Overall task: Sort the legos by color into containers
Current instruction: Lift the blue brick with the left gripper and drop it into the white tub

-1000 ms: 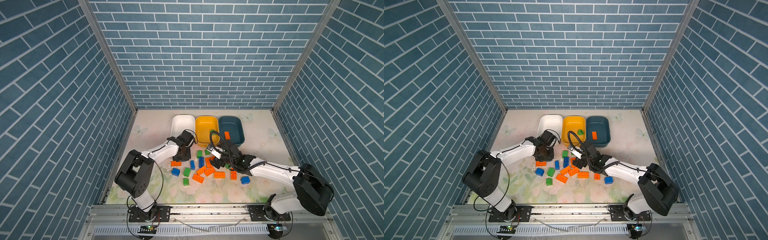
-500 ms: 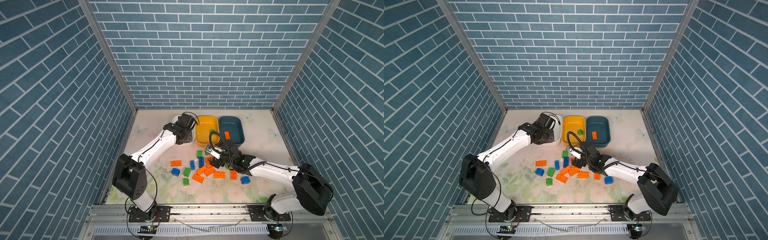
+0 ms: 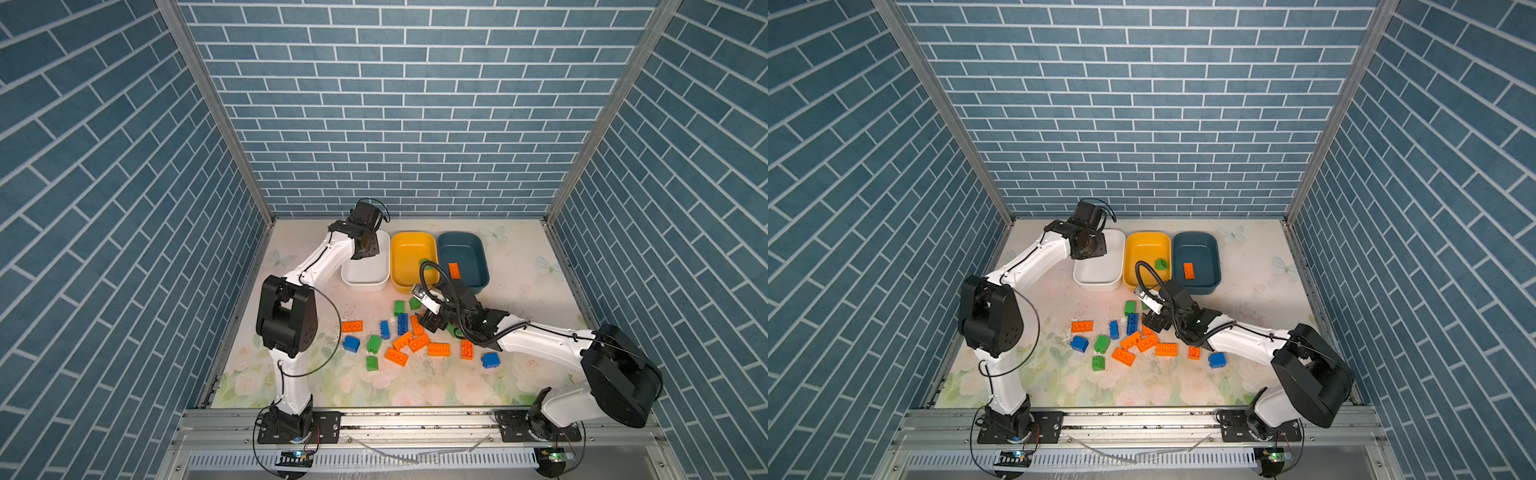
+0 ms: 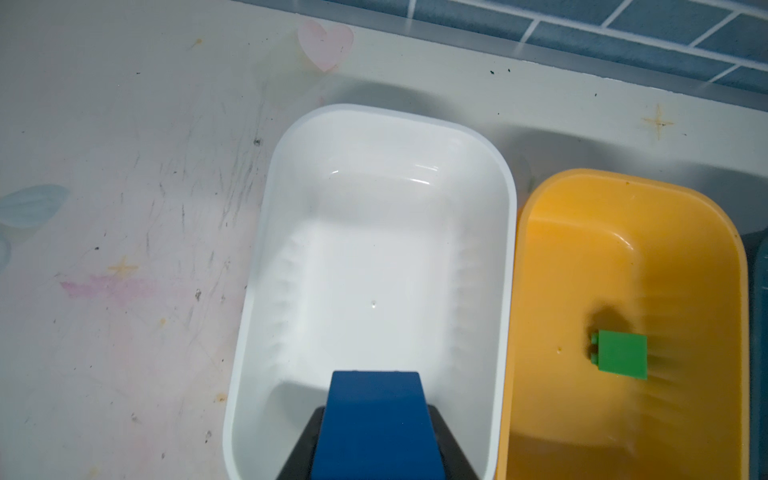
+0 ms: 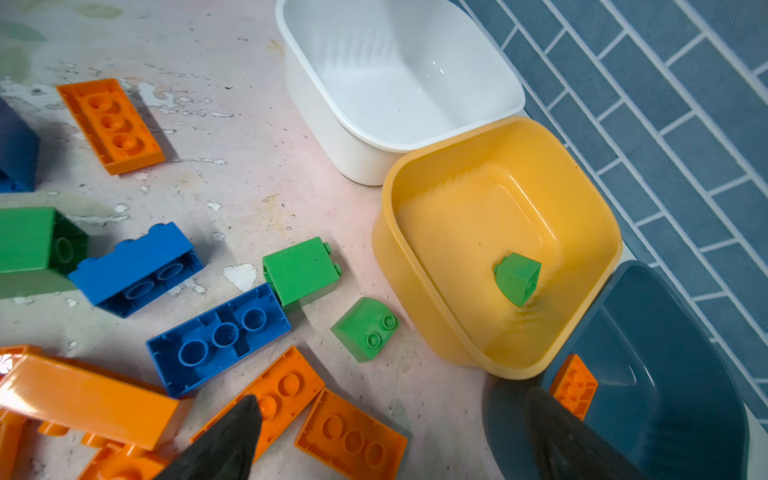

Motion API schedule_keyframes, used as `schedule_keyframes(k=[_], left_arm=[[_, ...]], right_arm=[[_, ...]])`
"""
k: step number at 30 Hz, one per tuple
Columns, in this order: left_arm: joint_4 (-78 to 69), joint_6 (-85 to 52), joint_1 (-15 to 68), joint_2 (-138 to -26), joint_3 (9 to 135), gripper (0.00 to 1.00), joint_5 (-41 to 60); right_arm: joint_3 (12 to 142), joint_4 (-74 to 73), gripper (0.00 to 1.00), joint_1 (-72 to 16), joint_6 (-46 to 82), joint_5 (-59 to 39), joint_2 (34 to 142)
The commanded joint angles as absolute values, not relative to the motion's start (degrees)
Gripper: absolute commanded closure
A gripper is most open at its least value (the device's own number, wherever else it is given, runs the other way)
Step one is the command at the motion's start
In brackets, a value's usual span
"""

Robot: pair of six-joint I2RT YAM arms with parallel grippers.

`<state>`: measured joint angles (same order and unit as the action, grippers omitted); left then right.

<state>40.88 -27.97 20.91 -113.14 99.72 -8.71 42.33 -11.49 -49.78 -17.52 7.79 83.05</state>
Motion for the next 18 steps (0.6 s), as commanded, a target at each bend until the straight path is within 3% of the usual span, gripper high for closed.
schedule_keyframes(k=[1, 5, 10, 15, 18], left_arm=[[43.23, -26.64, 19.96, -117.16, 104.13, 0.68, -7.63], [47.44, -25.7, 19.86, -121.27, 111.29, 0.58, -6.65], [45.2, -25.35, 20.04, -119.95, 110.55, 0.26, -0.37], [41.16, -27.95, 19.93, -116.29, 106.59, 0.12, 8.04], [39.82, -28.73, 19.95, -113.86, 104.65, 0.05, 9.26]], right_arm=[[45.23, -9.41, 0.01, -49.94, -8.18, 13.59, 82.07], [44.89, -7.98, 0.01, -49.86, -2.67, 16.76, 80.24], [41.79, -7.77, 0.01, -47.99, 6.74, 19.33, 77.36], [39.38, -5.04, 0.02, -43.51, 17.32, 17.35, 75.5], [38.34, -1.56, 0.06, -39.43, 20.65, 8.72, 75.37]])
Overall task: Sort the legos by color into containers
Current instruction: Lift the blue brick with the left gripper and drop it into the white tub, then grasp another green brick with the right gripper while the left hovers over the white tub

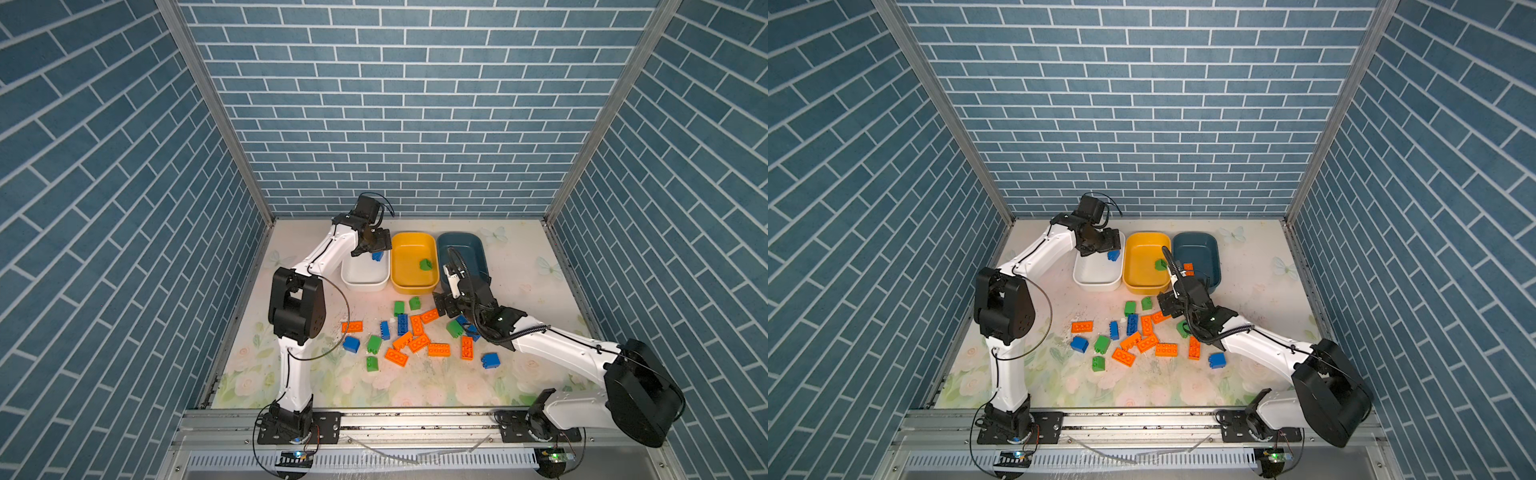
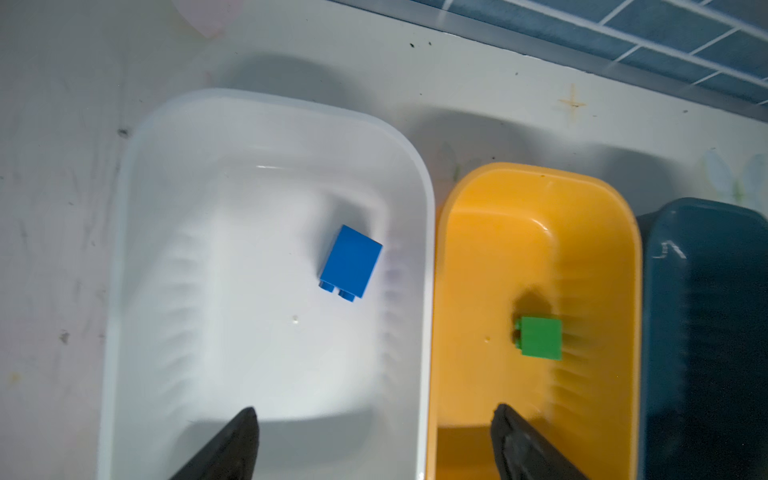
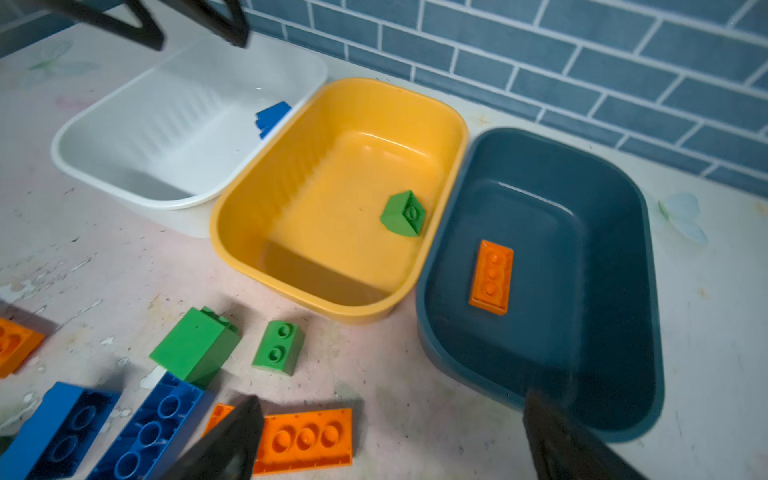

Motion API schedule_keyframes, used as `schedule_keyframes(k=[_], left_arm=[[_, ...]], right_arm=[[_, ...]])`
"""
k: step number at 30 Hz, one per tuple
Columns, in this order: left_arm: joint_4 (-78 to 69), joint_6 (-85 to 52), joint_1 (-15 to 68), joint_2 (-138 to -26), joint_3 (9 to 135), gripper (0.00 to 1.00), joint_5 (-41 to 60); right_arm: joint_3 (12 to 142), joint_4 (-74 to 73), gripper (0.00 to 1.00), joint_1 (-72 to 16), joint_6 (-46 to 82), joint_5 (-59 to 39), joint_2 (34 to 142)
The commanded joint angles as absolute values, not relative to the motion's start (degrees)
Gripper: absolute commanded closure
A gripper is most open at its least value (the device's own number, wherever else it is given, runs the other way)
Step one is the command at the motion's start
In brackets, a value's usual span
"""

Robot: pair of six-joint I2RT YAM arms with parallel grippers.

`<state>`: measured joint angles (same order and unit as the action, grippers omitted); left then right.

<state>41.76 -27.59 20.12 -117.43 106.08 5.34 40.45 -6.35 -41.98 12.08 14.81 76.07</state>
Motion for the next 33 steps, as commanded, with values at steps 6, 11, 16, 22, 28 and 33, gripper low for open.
schedule_keyframes(k=[6, 11, 16, 22, 28, 33], left_arm=[[38.82, -28.65, 19.79, -109.99, 100.84, 0.01, 9.05], [37.96, -28.98, 19.7, -108.12, 97.74, 0.01, 9.1], [36.51, -30.52, 19.5, -107.4, 95.15, 0.01, 9.89], [36.29, -30.94, 19.34, -107.4, 94.59, 0.01, 10.39], [36.43, -30.85, 19.08, -106.96, 93.81, 0.01, 10.04], [36.08, -30.93, 18.98, -106.86, 92.99, 0.01, 10.27]], right_arm=[[40.97, 11.46, 0.17, -38.22, 19.49, -2.65, 76.22], [44.23, 21.42, 0.3, -38.96, 22.47, -3.37, 78.83], [45.81, 23.61, 0.33, -39.59, 23.03, -3.35, 81.3], [47.54, 22.61, 0.38, -40.29, 21.56, -4.74, 84.28], [48.61, 22.6, 0.43, -41.89, 20.57, -4.74, 85.91], [49.65, 23.18, 0.47, -42.78, 21.74, -0.51, 88.15]])
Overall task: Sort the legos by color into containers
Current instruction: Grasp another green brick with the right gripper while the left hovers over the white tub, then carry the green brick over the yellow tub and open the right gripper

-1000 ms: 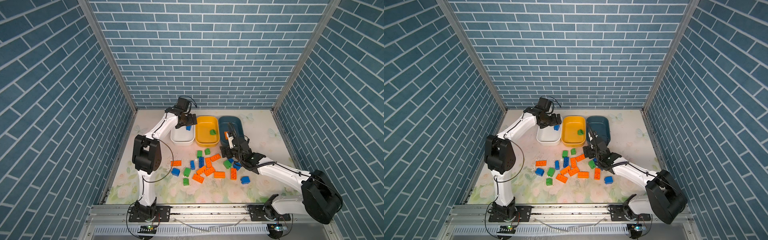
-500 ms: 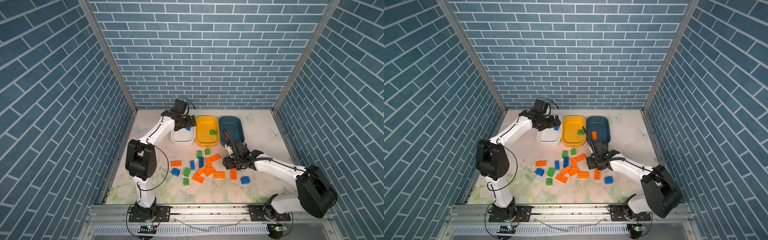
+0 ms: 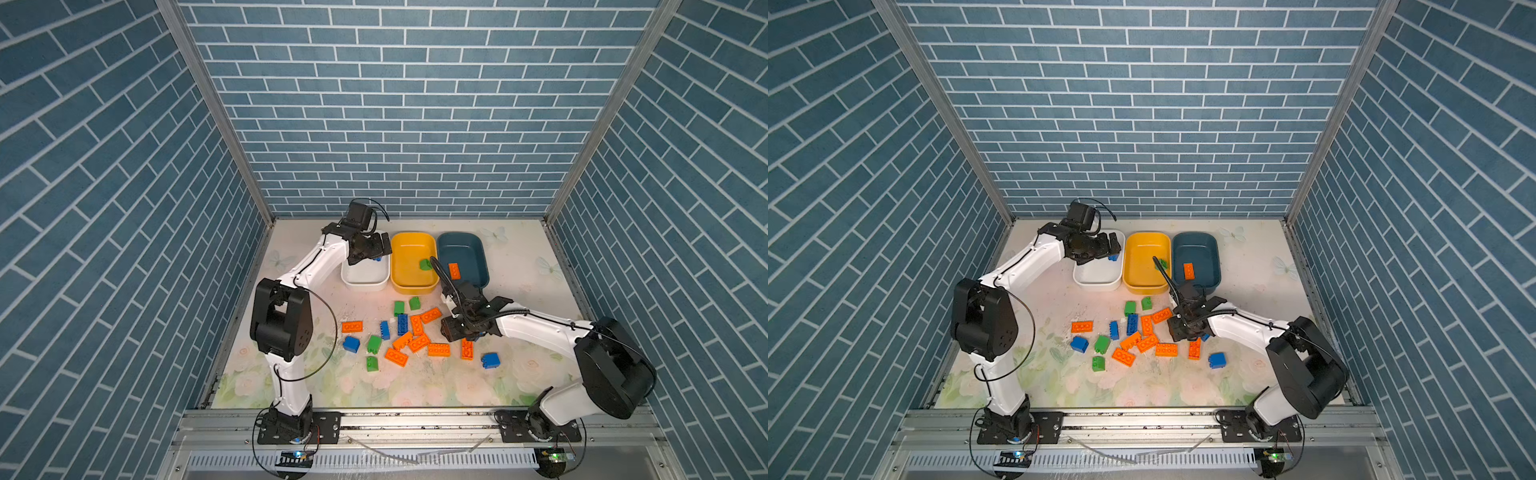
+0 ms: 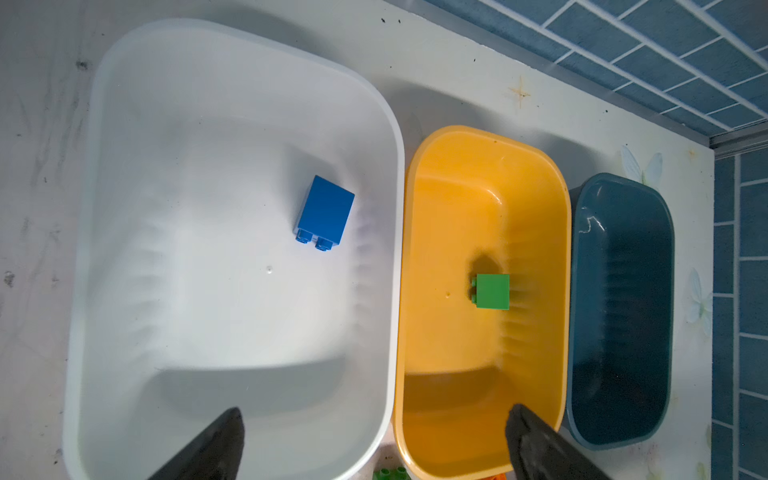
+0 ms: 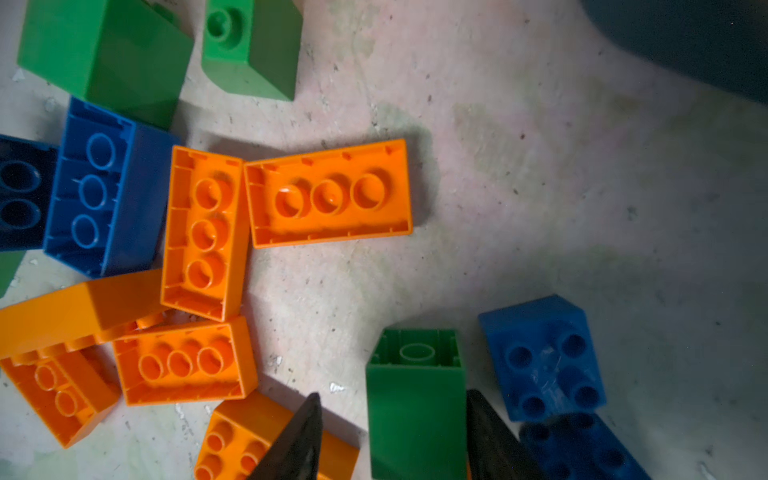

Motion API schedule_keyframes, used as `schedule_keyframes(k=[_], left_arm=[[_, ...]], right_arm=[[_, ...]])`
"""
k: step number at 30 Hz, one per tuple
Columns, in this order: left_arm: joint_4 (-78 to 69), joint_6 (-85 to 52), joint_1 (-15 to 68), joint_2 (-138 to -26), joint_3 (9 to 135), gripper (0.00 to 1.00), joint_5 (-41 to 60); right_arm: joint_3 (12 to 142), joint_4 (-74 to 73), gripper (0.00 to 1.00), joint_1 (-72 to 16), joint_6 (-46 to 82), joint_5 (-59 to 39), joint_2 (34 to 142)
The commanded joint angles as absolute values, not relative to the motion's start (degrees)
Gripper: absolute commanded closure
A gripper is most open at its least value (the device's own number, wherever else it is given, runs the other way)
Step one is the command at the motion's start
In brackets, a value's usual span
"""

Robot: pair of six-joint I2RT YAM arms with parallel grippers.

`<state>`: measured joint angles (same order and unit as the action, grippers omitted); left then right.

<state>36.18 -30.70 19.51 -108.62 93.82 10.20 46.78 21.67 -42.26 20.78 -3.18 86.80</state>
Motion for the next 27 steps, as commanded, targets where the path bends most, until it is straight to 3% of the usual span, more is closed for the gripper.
schedule_keyframes(k=[1, 8, 15, 21, 27], left_arm=[[35.95, -31.02, 18.98, -106.95, 92.86, 0.01, 10.32], [36.68, -31.2, 19.14, -106.27, 91.89, 0.01, 10.11], [39.92, -29.64, 24.04, -102.1, 90.06, 0.01, 2.76], [30.99, -34.98, 25.29, -93.05, 77.86, 0.01, 1.33], [29.25, -34.02, 24.97, -86.96, 72.46, 0.01, -3.69]], right_arm=[[49.89, 22.92, 0.48, -42.97, 21.8, -0.1, 88.58], [50.01, 20.48, 0.6, -43.87, 22.93, 2.47, 90.61], [49.22, 19.63, 0.69, -44.47, 16.48, 1.79, 86.04], [51.68, 15.32, 0.72, -44.37, 13.8, 0.7, 81.96], [57.33, 9.32, 0.72, -42.9, 14.06, -0.88, 85.62]])
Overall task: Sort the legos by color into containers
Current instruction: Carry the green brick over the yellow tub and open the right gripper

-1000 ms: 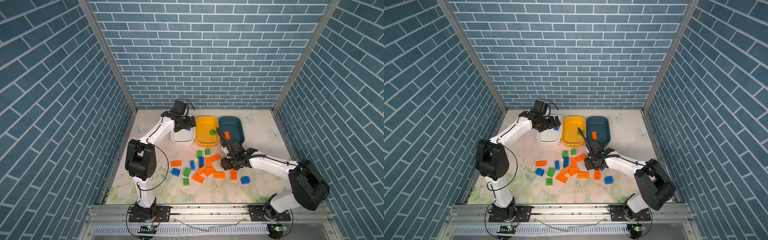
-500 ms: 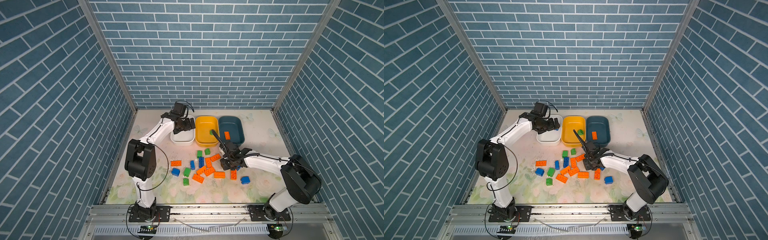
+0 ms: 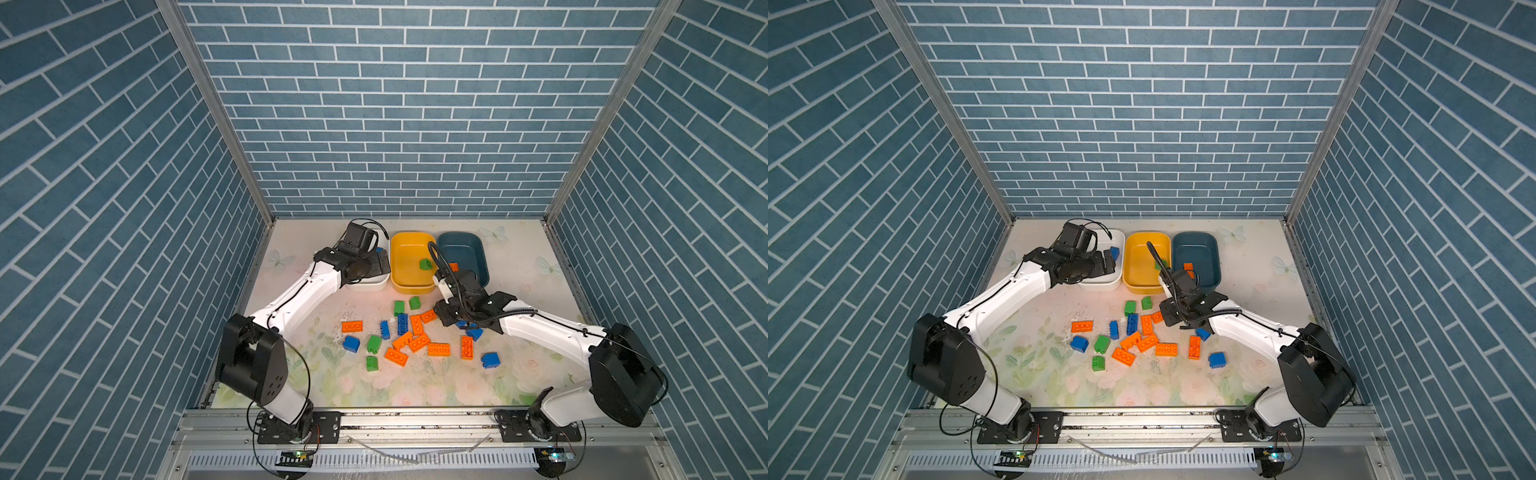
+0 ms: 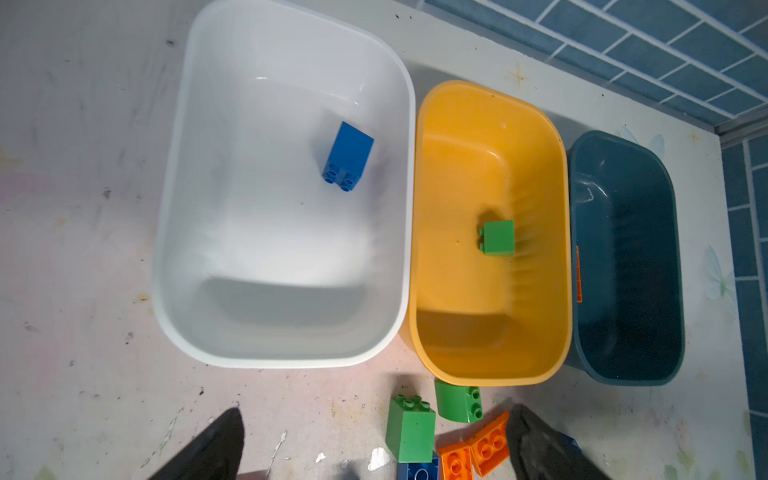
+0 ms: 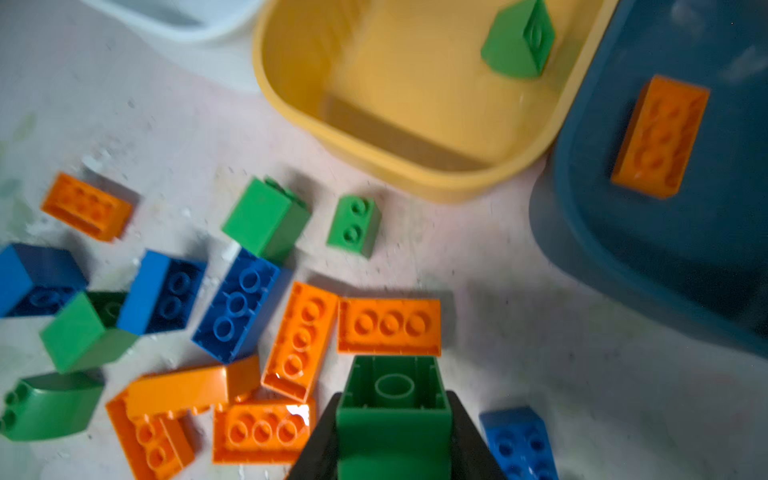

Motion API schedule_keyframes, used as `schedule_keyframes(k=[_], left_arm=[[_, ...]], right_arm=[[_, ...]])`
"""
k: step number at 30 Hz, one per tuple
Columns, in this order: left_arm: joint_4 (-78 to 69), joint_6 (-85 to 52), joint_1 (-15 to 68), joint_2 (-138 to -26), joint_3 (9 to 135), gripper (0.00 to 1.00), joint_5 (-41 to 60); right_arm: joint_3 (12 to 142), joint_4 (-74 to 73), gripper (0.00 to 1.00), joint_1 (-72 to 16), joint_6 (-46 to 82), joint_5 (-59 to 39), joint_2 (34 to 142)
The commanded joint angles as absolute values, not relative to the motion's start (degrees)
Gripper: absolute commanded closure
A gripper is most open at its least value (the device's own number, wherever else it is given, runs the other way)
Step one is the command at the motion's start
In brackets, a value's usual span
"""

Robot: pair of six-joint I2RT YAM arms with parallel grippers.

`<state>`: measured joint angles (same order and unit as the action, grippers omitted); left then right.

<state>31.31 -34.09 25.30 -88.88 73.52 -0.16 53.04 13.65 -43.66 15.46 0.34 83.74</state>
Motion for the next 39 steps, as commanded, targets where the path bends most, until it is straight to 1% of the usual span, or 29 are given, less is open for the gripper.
schedule_keyframes(k=[1, 5, 7, 11, 13, 15, 16, 17, 18, 20, 22, 25, 28, 30, 34, 39], left_arm=[[29.14, -33.39, 24.96, -86.13, 71.96, 0.01, -3.53], [28.0, -31.63, 24.89, -84.81, 70.59, 0.01, -1.35], [28.01, -31.12, 24.94, -84.99, 70.52, 0.01, -0.28], [29.25, -31.61, 25.05, -85.96, 71.22, 0.01, 1.58], [29.28, -31.72, 25.17, -86.12, 71.2, 0.01, 2.85], [29.12, -31.68, 25.37, -85.94, 70.89, 0.01, 3.2], [29.01, -32.08, 25.46, -85.75, 70.61, 0.01, 3.09], [28.72, -32.57, 25.54, -85.48, 70.21, 0.01, 3.08], [28.28, -32.93, 25.78, -85.28, 69.87, 0.01, 3.31], [27.69, -34.06, 26.34, -84.89, 69.2, 0.01, 3.0], [27.9, -34.72, 27.0, -85.17, 69.3, 0.01, 2.84], [27.55, -35.93, 28.36, -85.58, 69.45, 0.01, 1.74], [26.39, -36.46, 30.79, -85.84, 69.83, 0.01, -1.18], [26.25, -36.89, 32.0, -86.29, 70.38, 0.01, -3.01], [24.73, -37.0, 32.78, -88.61, 71.63, 0.01, -1.99], [25.05, -36.91, 33.37, -91.86, 73.6, 0.01, -0.47]], right_arm=[[58.42, 9.06, 0.72, -42.59, 14.06, -1.25, 86.73], [65.57, 10.99, 0.72, -41.34, 12.88, -0.82, 93.65], [70.41, 12.74, 0.72, -40.78, 12.5, 1.1, 98.05], [79.7, 15.1, 0.71, -39.42, 11.55, -0.21, 106.03], [85.11, 17.65, 0.7, -39.16, 11.0, 1.07, 110.28], [90.15, 20.53, 0.65, -38.87, 11.21, 4.02, 113.91], [93.09, 23.03, 0.59, -38.81, 11.5, 5.13, 115.38], [95.76, 25.76, 0.5, -38.76, 11.51, 5.21, 116.21], [96.91, 26.99, 0.44, -38.76, 11.83, 4.88, 116.07], [94.65, 25.85, 0.38, -38.76, 13.42, 3.47, 113.25], [89.1, 22.93, 0.35, -38.76, 15.03, 3.03, 108.94], [78.61, 19.2, 0.33, -38.81, 18.2, 2.69, 101.16], [67.09, 18.33, 0.32, -39.04, 23.97, 2.05, 92.6], [61.18, 20.37, 0.32, -39.85, 27.53, 3.98, 87.94], [53.29, 27.92, 0.31, -42.58, 34.22, 9.65, 80.11], [47.63, 33.66, 0.32, -44.23, 38.01, 8.51, 74.83]])
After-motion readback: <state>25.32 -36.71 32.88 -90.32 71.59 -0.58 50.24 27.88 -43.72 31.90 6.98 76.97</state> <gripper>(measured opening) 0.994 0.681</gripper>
